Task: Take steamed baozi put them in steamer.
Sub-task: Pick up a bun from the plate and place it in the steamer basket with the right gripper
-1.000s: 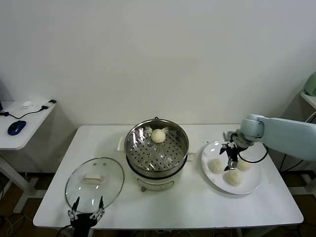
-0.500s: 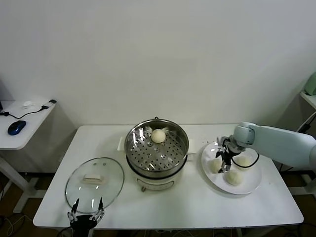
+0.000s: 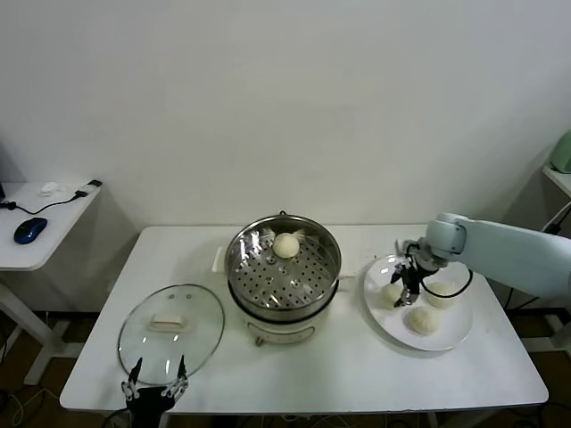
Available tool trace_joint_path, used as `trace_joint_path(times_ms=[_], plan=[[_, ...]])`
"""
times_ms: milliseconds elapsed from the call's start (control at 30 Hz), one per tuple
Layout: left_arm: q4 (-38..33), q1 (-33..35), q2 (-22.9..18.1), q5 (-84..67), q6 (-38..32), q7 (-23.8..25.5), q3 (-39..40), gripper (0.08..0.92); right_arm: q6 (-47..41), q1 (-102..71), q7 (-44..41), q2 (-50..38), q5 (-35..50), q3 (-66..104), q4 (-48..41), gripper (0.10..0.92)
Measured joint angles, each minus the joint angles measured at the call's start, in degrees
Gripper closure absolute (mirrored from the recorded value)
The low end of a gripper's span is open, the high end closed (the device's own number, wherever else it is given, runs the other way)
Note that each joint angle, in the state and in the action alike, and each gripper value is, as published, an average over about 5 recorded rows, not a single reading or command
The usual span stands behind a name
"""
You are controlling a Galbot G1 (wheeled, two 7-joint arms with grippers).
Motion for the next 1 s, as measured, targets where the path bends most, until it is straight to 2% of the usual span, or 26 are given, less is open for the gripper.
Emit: trace_joint_path(times_ms=[267, 500, 733, 1000], plan=[[-1.3, -0.1, 0.4, -0.5, 0.6, 0.2, 0.5, 0.177, 0.1, 17.3, -3.1, 3.1, 8.7, -6.9, 6.0, 0.355], [-2.3, -0.5, 1.0, -1.0, 1.2, 0.4, 0.7, 0.177, -2.7, 26.5, -1.4, 10.0, 18.5, -8.1, 11.9, 0.355], [-3.2, -0.9, 1.1, -1.4, 1.7, 1.0, 0.8, 0.177, -6.0, 25.7, 3.1, 19.3, 23.6, -6.4, 12.5, 0.355], [-2.7, -1.4, 1.3, -1.6, 1.8, 1.3, 0.7, 0.177, -8.8, 18.2, 7.5, 28.2, 24.5, -3.9, 7.5, 0.355]])
